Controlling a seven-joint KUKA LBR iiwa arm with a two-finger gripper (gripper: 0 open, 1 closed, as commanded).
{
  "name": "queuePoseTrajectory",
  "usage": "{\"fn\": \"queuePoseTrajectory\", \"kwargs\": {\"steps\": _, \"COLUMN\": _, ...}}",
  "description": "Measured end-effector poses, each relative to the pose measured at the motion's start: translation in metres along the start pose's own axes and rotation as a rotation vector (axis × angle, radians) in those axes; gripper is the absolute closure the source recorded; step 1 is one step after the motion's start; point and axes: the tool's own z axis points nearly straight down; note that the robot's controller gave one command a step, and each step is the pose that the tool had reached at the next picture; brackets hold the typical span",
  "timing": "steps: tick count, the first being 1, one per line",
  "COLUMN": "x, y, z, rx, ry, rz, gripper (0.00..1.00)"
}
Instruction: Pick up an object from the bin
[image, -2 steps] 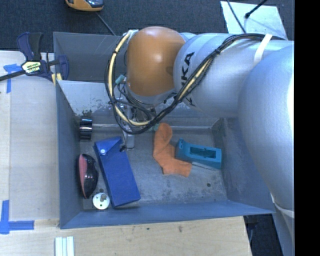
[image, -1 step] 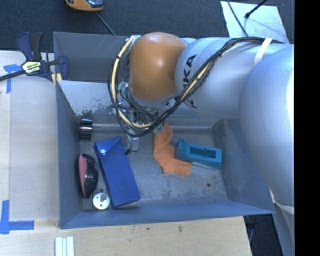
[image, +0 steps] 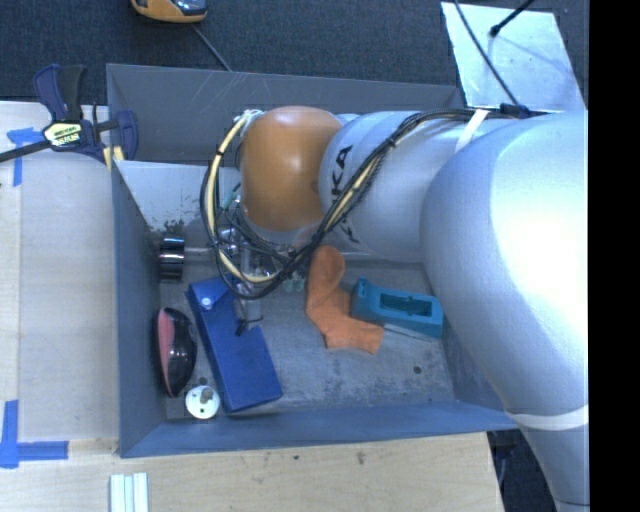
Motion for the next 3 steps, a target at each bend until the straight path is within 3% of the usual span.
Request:
{"fn": "queuePoseTrajectory", "kwargs": {"steps": 1, "x": -0.003, "y": 0.003, "z": -0.007, "rx": 0.001, "ry": -0.02, "rz": -0.248, "gripper": 1.0}}
{"fn": "queuePoseTrajectory", "kwargs": {"steps": 2, "x": -0.003, "y": 0.003, "z": -0.007, "rx": 0.0, "ry": -0.02, "rz": -0.246, "gripper": 1.0}}
{"fn": "queuePoseTrajectory", "kwargs": {"steps": 3, "x": -0.003, "y": 0.003, "z": -0.101, "rx": 0.001, "ry": -0.006, "rz": -0.245, "gripper": 1.0}}
